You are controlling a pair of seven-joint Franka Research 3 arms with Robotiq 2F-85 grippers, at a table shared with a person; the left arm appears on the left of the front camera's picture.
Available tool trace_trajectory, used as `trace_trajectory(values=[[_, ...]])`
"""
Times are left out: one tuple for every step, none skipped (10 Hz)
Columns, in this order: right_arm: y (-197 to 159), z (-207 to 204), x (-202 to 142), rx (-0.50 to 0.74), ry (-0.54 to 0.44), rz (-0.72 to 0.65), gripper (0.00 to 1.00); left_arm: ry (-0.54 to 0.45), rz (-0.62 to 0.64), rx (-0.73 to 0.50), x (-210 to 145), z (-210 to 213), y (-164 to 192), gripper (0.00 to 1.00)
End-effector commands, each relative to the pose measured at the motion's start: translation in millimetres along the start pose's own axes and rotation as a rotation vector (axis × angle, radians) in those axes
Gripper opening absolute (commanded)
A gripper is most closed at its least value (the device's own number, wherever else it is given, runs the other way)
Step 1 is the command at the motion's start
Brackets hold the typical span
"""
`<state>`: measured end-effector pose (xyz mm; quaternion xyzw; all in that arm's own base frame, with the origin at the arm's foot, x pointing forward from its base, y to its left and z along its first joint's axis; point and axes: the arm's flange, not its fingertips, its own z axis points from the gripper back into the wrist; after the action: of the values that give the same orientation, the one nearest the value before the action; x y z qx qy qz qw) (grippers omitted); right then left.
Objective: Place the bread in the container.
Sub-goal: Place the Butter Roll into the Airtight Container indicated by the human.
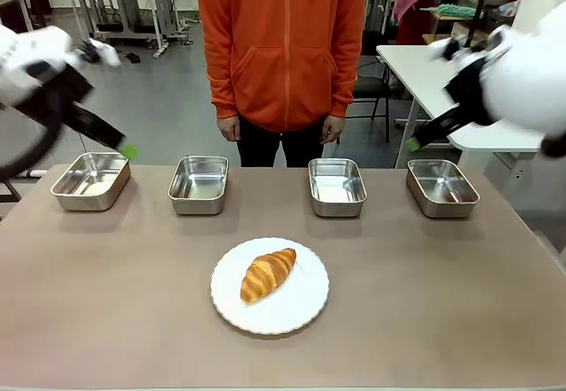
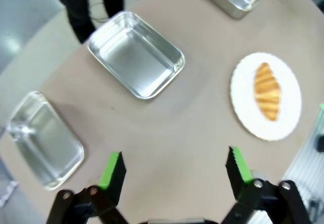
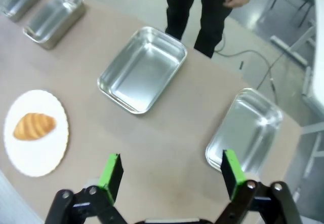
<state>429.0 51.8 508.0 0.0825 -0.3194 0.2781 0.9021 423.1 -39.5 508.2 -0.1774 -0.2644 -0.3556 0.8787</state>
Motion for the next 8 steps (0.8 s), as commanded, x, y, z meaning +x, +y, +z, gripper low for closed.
trace_trajectory(values=[[-55,21,-5,0.151,-0.017,0.012,1.00,-0.002,-0.041,-0.164,-13,19,55,1.00],[-75,30,-14,0.237,-0.032,0.028,1.00,-0.034,-0.137,-0.255,-30,34,75,1.00],[-87,31,-20,0.280,-0.053,0.037,1.00,-0.096,-0.170,-0.288,-43,41,90,1.00],[-90,26,-25,0.320,-0.072,0.051,1.00,-0.132,-0.183,-0.224,-50,40,92,1.00],[-75,43,-23,0.198,-0.051,0.016,1.00,-0.084,-0.128,-0.220,-43,51,67,1.00],[-75,43,-23,0.198,-0.051,0.016,1.00,-0.084,-0.128,-0.220,-43,51,67,1.00],[-75,43,-23,0.198,-0.051,0.016,1.00,-0.084,-0.128,-0.220,-43,51,67,1.00],[-75,43,-23,0.198,-0.051,0.016,1.00,-0.084,-0.128,-0.220,-43,51,67,1.00]])
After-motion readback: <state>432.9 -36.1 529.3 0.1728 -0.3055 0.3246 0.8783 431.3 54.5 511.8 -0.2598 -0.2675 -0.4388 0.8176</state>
